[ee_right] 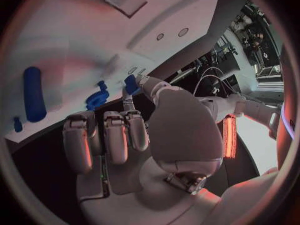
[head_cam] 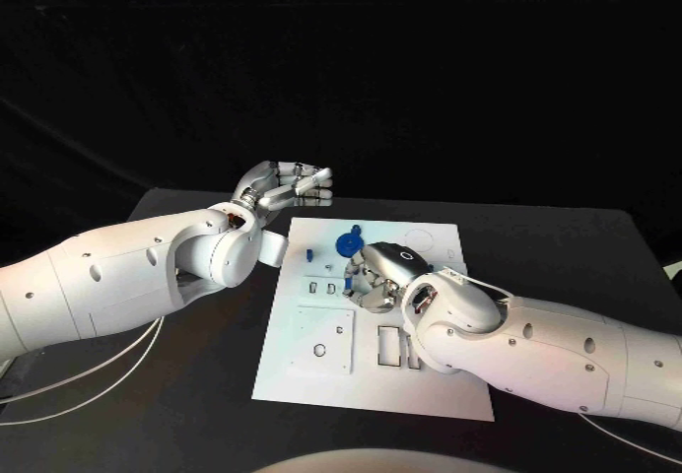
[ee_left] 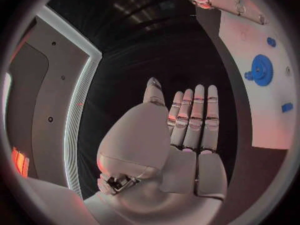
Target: Assemble the parts on the task board
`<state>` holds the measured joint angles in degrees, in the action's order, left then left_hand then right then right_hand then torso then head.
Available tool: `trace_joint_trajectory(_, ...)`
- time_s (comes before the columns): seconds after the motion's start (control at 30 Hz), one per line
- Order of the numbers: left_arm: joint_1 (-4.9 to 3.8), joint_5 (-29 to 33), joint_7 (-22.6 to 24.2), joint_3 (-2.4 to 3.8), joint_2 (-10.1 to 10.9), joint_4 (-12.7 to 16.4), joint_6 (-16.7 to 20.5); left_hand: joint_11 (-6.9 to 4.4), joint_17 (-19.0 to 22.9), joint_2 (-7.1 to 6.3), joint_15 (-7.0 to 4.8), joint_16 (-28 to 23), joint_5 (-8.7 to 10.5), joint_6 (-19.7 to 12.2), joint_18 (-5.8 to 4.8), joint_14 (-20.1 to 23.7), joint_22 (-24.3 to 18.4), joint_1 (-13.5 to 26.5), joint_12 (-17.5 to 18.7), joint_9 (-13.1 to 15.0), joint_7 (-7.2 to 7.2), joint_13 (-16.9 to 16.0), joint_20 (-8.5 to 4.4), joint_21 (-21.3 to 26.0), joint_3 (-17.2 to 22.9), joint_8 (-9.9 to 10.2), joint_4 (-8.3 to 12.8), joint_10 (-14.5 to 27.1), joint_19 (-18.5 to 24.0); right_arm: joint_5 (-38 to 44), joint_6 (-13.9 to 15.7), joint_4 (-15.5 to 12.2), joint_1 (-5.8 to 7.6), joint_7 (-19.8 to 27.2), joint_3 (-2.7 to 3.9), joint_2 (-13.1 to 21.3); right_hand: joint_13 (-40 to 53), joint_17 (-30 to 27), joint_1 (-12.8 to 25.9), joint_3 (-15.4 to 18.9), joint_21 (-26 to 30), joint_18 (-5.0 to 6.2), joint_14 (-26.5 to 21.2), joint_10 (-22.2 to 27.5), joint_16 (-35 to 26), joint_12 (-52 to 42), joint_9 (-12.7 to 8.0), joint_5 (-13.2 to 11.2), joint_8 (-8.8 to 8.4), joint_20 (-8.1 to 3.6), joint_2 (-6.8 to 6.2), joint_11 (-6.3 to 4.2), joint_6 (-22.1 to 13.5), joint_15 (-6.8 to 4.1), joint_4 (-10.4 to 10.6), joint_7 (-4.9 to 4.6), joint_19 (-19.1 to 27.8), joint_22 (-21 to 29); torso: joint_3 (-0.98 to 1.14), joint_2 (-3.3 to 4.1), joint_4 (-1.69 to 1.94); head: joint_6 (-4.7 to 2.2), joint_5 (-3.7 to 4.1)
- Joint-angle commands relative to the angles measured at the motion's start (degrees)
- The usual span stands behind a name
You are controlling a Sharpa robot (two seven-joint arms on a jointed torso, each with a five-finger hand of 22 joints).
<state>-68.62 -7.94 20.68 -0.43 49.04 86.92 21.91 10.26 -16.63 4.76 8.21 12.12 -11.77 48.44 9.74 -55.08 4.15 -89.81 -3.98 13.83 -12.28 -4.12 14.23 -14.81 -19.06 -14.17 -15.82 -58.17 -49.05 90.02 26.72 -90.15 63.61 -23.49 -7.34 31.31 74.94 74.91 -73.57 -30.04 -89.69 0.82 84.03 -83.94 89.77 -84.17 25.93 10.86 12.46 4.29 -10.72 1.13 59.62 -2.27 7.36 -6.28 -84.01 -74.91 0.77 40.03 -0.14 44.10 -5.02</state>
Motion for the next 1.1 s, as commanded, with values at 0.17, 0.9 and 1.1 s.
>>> trace_joint_trajectory(0.17, -0.02, 0.36, 0.36, 0.03, -0.52, -0.38, -1.07, -0.09, -0.08, 0.69, -0.12, -0.16, 0.18, 0.12, 0.69, -0.19, -0.06, 0.05, -0.08, 0.07, 0.05, -0.06, 0.06, 0.32, -0.39, 0.01, -0.09, -0.35, -0.47, 4.71, 0.26, 1.47, -0.78, -1.18, -0.03, -1.5, 8.61, 15.09, 0.69, 0.13, -0.31, -0.82, 5.97, -0.88, 0.23, 0.42, 2.11, -0.19, 0.14, -0.57, -0.08, -0.44, 1.41, -0.47, 0.22, 1.39, -5.99, -15.09, 0.04, 0.12, 0.05, 0.29, -0.49)
trace_joint_trajectory(0.9, -0.03, 0.41, 0.15, 0.03, -0.59, -0.54, -1.39, -0.15, -0.16, 0.77, -0.14, -0.2, 0.17, 0.14, 0.69, -0.22, -0.08, 0.02, -0.05, 0.13, 0.04, -0.06, 0.05, 0.37, -0.52, 0.02, -0.11, -0.42, -0.49, 5.77, 0.47, 4.95, -1.67, -0.32, -0.03, -3.6, 8.45, 15.09, 1.28, 0.3, -0.31, -0.82, 5.97, -0.74, 0.23, 0.63, 1.97, -0.78, -0.38, -0.58, -1.27, -0.25, 0.57, -0.38, -0.11, 1.09, -5.99, -15.09, 0.19, 0.14, 0.03, 0.96, -1.45)
trace_joint_trajectory(1.1, -0.03, 0.41, 0.1, 0.03, -0.53, -0.55, -1.42, -0.15, -0.16, 0.77, -0.14, -0.2, 0.17, 0.14, 0.69, -0.22, -0.08, 0.02, -0.05, 0.13, 0.04, -0.06, 0.05, 0.37, -0.52, 0.02, -0.11, -0.42, -0.49, 5.71, 0.44, 5.24, -1.78, -0.07, -0.03, -3.73, 8.39, 15.09, 1.46, 0.35, -0.31, -0.82, 5.97, -0.69, 0.23, 0.7, 1.88, -1.03, -0.61, -0.53, -1.56, -0.13, 0.23, -0.29, -0.14, 0.94, -5.99, -15.09, 0.21, 0.15, -0.01, 1.14, -1.57)
